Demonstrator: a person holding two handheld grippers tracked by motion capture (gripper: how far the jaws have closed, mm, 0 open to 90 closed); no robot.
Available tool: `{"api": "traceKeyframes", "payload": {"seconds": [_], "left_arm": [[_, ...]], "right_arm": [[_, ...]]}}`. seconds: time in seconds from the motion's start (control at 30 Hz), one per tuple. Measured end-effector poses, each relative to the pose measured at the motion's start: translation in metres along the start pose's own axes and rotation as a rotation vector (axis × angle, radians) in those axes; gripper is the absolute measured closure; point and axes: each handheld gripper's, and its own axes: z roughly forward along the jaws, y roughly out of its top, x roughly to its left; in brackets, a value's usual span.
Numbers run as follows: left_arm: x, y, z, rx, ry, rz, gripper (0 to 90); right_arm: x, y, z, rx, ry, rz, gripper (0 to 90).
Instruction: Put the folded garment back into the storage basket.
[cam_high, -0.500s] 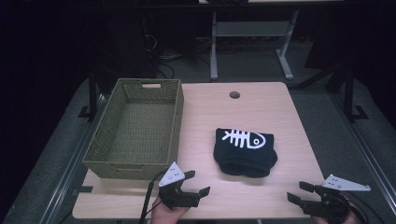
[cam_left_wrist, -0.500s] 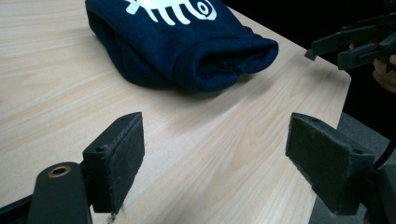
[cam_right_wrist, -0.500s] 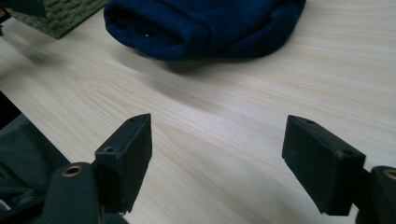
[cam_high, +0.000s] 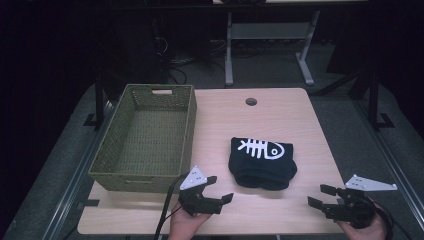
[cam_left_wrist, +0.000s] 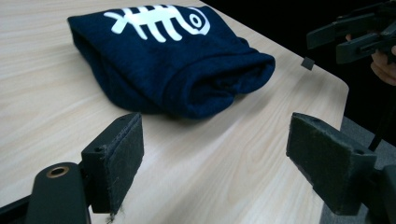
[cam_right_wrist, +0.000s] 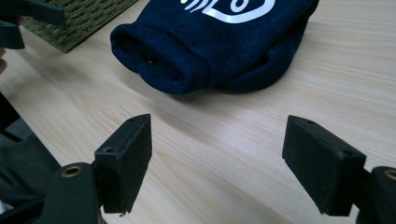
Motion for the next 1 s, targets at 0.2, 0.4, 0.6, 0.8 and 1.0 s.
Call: {"api": "traceKeyframes", "payload": {"seconds": [0.2, 0.4, 0.6, 0.8, 1.0], "left_arm": [[0.001, 0.007, 0.015, 0.006, -0.003, -0.017, 18.7], [0.007, 0.018, 0.026, 0.021, -0.002, -0.035, 18.2], [0.014, 0.028, 0.034, 0.019, 0.017, -0.048, 18.2], [0.019, 0.034, 0.045, 0.022, 0.033, -0.072, 18.2], [0.026, 0.041, 0.059, 0.035, 0.053, -0.090, 18.2]], "right_arm": [[-0.004, 0.013, 0.004, 0.002, 0.006, 0.006, 23.4], [-0.005, 0.029, 0.009, 0.007, 0.011, -0.013, 23.4], [-0.007, 0.044, 0.018, 0.021, 0.011, -0.016, 23.4], [-0.010, 0.057, 0.028, 0.038, 0.010, -0.017, 23.3], [-0.015, 0.069, 0.037, 0.052, -0.001, -0.015, 23.3]]}}
